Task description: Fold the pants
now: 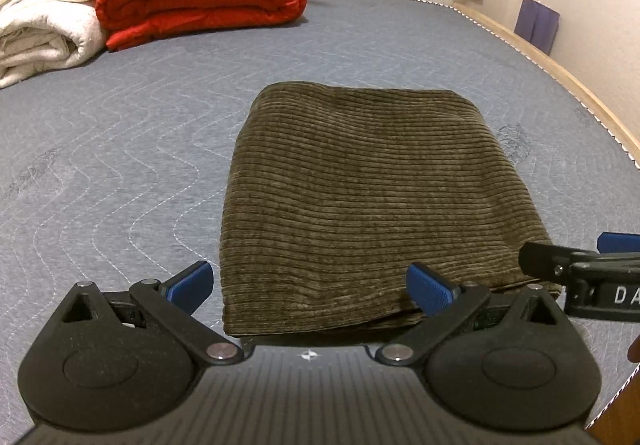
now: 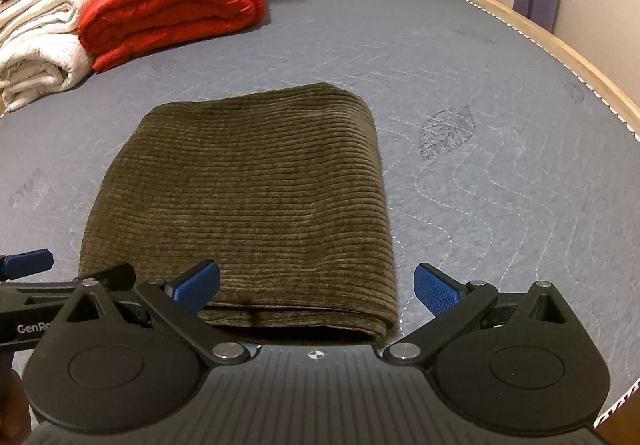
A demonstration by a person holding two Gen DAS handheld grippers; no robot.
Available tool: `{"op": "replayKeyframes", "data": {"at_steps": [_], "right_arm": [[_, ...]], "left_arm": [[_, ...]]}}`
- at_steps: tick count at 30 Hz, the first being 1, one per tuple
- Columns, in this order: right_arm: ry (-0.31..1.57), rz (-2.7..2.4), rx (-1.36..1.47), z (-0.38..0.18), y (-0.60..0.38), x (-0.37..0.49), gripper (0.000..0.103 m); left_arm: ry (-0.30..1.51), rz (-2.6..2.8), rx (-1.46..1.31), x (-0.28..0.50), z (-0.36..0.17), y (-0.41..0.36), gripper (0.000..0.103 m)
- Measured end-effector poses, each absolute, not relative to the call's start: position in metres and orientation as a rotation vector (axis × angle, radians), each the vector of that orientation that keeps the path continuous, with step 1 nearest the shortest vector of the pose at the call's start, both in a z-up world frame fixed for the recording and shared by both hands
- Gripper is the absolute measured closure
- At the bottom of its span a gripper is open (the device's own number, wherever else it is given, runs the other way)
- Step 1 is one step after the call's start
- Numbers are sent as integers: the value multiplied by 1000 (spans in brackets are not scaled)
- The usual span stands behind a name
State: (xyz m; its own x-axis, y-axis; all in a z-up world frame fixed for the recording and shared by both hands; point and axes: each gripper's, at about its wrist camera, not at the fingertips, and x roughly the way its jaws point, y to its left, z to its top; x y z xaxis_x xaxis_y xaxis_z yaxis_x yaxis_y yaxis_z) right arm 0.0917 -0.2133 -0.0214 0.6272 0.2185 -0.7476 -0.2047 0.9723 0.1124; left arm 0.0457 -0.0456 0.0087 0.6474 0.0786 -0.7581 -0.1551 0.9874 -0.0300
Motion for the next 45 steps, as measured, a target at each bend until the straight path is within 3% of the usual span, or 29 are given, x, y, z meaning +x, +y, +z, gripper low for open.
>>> {"op": "replayKeyframes", "data": {"at_steps": [45], "right_arm": [[833, 240, -52, -21, -197, 81, 1]], "left_arm": [[853, 131, -90, 39, 10, -43, 0]]}}
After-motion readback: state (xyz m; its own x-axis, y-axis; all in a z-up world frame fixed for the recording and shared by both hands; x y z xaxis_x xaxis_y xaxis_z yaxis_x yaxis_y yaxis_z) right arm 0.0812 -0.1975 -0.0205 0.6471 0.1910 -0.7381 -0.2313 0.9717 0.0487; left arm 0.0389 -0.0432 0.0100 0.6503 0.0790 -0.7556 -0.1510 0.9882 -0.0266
